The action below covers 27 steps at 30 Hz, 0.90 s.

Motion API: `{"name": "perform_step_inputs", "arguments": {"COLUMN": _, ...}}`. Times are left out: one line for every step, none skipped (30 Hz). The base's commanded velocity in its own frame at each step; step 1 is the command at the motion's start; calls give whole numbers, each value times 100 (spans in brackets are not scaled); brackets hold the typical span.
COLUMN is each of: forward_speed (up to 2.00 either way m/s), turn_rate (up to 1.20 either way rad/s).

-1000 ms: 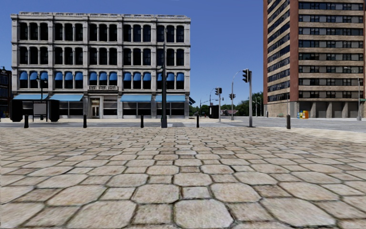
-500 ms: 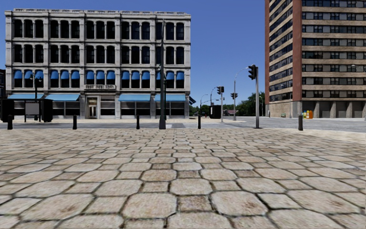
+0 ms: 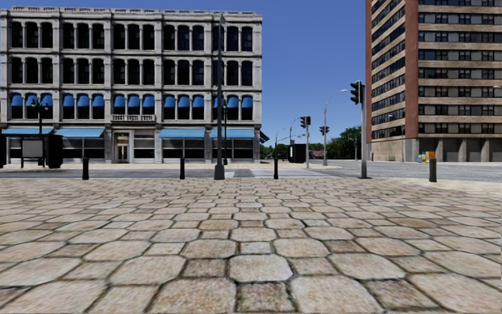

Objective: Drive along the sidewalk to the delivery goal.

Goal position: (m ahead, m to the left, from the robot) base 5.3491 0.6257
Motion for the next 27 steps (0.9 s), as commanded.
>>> {"name": "perform_step_inputs", "arguments": {"forward_speed": 200, "turn_rate": 0}}
{"name": "perform_step_inputs", "arguments": {"forward_speed": 200, "turn_rate": 0}}
{"name": "perform_step_inputs", "arguments": {"forward_speed": 200, "turn_rate": 0}}
{"name": "perform_step_inputs", "arguments": {"forward_speed": 200, "turn_rate": 0}}
{"name": "perform_step_inputs", "arguments": {"forward_speed": 200, "turn_rate": 0}}
{"name": "perform_step_inputs", "arguments": {"forward_speed": 200, "turn_rate": 0}}
{"name": "perform_step_inputs", "arguments": {"forward_speed": 200, "turn_rate": 0}}
{"name": "perform_step_inputs", "arguments": {"forward_speed": 200, "turn_rate": 0}}
{"name": "perform_step_inputs", "arguments": {"forward_speed": 200, "turn_rate": 0}}
{"name": "perform_step_inputs", "arguments": {"forward_speed": 200, "turn_rate": 0}}
{"name": "perform_step_inputs", "arguments": {"forward_speed": 200, "turn_rate": 0}}
{"name": "perform_step_inputs", "arguments": {"forward_speed": 200, "turn_rate": 0}}
{"name": "perform_step_inputs", "arguments": {"forward_speed": 200, "turn_rate": 0}}
{"name": "perform_step_inputs", "arguments": {"forward_speed": 200, "turn_rate": 0}}
{"name": "perform_step_inputs", "arguments": {"forward_speed": 200, "turn_rate": 0}}
{"name": "perform_step_inputs", "arguments": {"forward_speed": 200, "turn_rate": 0}}
{"name": "perform_step_inputs", "arguments": {"forward_speed": 200, "turn_rate": 0}}
{"name": "perform_step_inputs", "arguments": {"forward_speed": 200, "turn_rate": 0}}
{"name": "perform_step_inputs", "arguments": {"forward_speed": 200, "turn_rate": 0}}
{"name": "perform_step_inputs", "arguments": {"forward_speed": 200, "turn_rate": 0}}
{"name": "perform_step_inputs", "arguments": {"forward_speed": 200, "turn_rate": 0}}
{"name": "perform_step_inputs", "arguments": {"forward_speed": 200, "turn_rate": 0}}
{"name": "perform_step_inputs", "arguments": {"forward_speed": 200, "turn_rate": 0}}
{"name": "perform_step_inputs", "arguments": {"forward_speed": 200, "turn_rate": 0}}
{"name": "perform_step_inputs", "arguments": {"forward_speed": 200, "turn_rate": 0}}
{"name": "perform_step_inputs", "arguments": {"forward_speed": 200, "turn_rate": 0}}
{"name": "perform_step_inputs", "arguments": {"forward_speed": 200, "turn_rate": 0}}
